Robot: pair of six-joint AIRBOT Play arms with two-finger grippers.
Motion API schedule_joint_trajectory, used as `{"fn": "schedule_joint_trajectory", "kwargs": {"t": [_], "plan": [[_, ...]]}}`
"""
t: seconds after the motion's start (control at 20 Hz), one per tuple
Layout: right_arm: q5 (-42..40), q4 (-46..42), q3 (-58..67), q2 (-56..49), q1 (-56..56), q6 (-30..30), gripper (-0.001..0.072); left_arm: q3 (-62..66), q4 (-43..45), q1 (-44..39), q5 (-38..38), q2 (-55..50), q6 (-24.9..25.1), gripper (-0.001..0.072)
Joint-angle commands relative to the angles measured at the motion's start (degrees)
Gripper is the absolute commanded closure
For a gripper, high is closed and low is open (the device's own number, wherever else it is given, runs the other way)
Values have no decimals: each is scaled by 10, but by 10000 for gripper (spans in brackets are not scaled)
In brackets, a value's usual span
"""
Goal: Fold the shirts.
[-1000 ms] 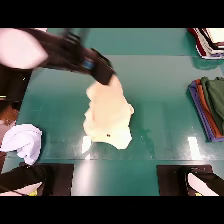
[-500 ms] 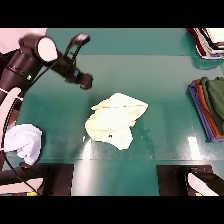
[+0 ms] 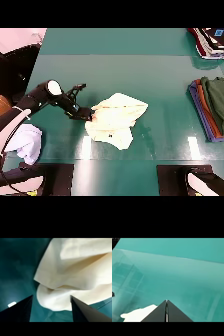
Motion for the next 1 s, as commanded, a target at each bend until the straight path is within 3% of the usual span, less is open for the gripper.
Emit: {"fn": "schedule_joint_trajectory", "kwargs": {"t": [0.0,0.1,0.2,0.5,0.65,0.7,0.8,0.95], "plan": [[-8,0,-17,-1,1,0,696,-59,-41,3,51,1,20,170],[-8,0,-17,-4,1,0,696,-61,-48,3,59,1,20,175],[3,0,-17,-10,1,0,695,-52,-37,3,59,1,22,666],[150,-5,-18,-91,13,0,696,98,18,100,30,76,19,684],[106,-4,-77,-138,67,0,695,155,32,145,29,102,19,685],[74,-3,-107,-153,89,0,661,162,35,152,25,103,19,684],[5,2,-160,-198,144,0,143,162,48,155,14,103,19,684],[-85,2,-172,-283,226,-26,130,159,47,155,4,103,19,684]]}}
